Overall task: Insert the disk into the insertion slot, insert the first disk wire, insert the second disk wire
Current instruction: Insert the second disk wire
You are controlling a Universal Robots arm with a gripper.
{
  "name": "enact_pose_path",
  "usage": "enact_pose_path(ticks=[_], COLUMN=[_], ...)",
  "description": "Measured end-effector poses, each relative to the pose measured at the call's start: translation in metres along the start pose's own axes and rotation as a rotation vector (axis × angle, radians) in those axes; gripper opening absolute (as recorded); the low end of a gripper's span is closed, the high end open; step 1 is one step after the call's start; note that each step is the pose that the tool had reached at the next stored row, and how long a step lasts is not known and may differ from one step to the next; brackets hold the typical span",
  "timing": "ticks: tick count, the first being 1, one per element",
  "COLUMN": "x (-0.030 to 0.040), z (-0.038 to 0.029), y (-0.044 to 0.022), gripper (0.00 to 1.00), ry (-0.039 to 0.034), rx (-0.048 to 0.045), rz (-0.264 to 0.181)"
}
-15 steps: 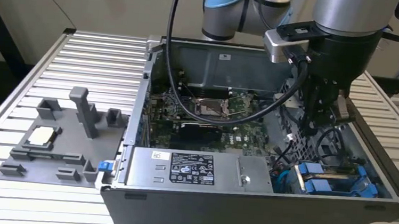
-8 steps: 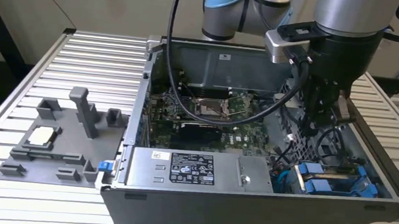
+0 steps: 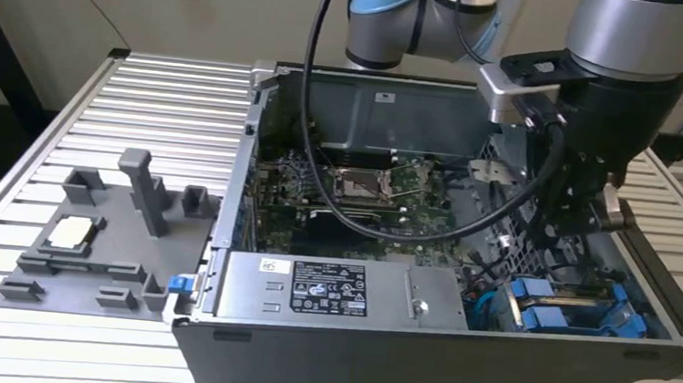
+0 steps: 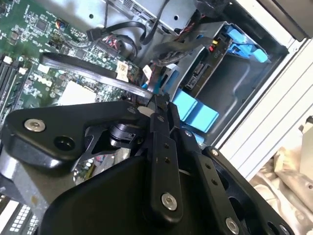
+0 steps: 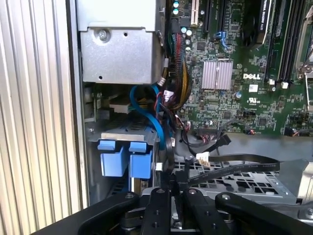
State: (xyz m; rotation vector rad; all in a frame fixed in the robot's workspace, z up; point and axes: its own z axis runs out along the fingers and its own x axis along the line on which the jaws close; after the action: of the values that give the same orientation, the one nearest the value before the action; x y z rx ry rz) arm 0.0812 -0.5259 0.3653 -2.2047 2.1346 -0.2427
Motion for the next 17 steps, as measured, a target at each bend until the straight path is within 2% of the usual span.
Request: enact_pose_path(ticks=[2,4,6,12,17], x=[0.0038,0.0070,0.0086,0.0119,0.0243], z=[0.0015,0.0026,0.0032,0.0047,0.0083], y=[-0.0036,-0.0065,-0.0099,-0.0162,-0.0214], gripper=[0.16,0.16,0.16,0.16,0.16], ry=[-0.0010,-0.0056,-0.0069,-0.0084,-0.0092], rx=[-0.0095,-0.0149,-0.0212,-0.0332,-0.0454], rz=[0.000,0.000,0.000,-0.001,-0.002])
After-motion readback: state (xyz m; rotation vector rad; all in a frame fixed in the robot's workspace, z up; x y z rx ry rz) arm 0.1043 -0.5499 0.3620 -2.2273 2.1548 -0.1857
